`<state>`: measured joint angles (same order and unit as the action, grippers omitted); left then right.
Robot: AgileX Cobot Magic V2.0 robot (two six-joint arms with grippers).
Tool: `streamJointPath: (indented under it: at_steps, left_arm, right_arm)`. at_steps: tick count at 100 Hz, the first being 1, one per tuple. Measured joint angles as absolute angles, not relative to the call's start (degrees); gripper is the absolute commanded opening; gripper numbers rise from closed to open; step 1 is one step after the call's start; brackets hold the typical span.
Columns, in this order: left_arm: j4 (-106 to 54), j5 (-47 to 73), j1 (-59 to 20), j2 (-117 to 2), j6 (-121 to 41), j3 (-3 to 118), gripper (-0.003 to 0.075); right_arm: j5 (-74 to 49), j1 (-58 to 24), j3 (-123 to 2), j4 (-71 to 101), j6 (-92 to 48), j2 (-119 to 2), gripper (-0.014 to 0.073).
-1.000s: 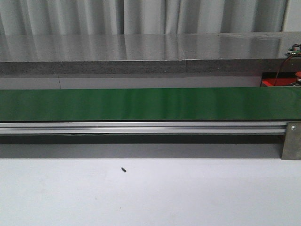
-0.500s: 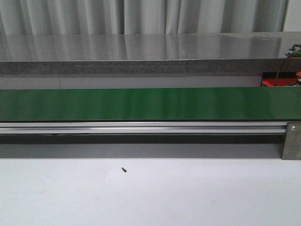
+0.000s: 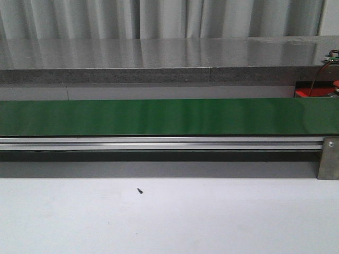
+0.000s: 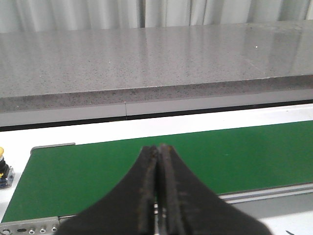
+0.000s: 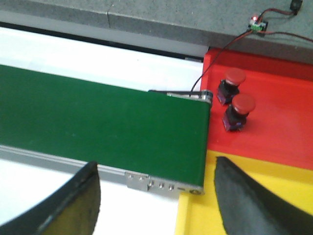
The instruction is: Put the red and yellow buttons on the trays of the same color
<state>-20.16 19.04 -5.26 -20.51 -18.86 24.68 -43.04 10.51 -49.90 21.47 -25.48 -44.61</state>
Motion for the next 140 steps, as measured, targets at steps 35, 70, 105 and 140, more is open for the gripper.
streamJointPath:
  at_steps: [35,70,105,140]
  left_arm:
    - [-20.2,19.0,-5.3,-20.5,-18.9,24.7,-0.0020]
    - [-20.2,19.0,-5.3,-20.5,-18.9,24.7,-0.0020]
    - [-20.2,19.0,-5.3,-20.5,-18.9,24.7,-0.0020]
    - [-20.2,19.0,-5.3,-20.5,-18.9,24.7,-0.0019]
  right_arm:
    - [-41.2,10.5,-36.8,21.5,-25.5,-29.3,0.0143]
    - [-40.7,10.5,-36.5,21.7,-25.6,-28.6,-0.0068]
    - [-40.7,10.5,-36.5,21.7,-25.6,-28.6,-0.0068]
    - [-40.7,10.5,-36.5,21.7,-25.6,-28.6,-0.0068]
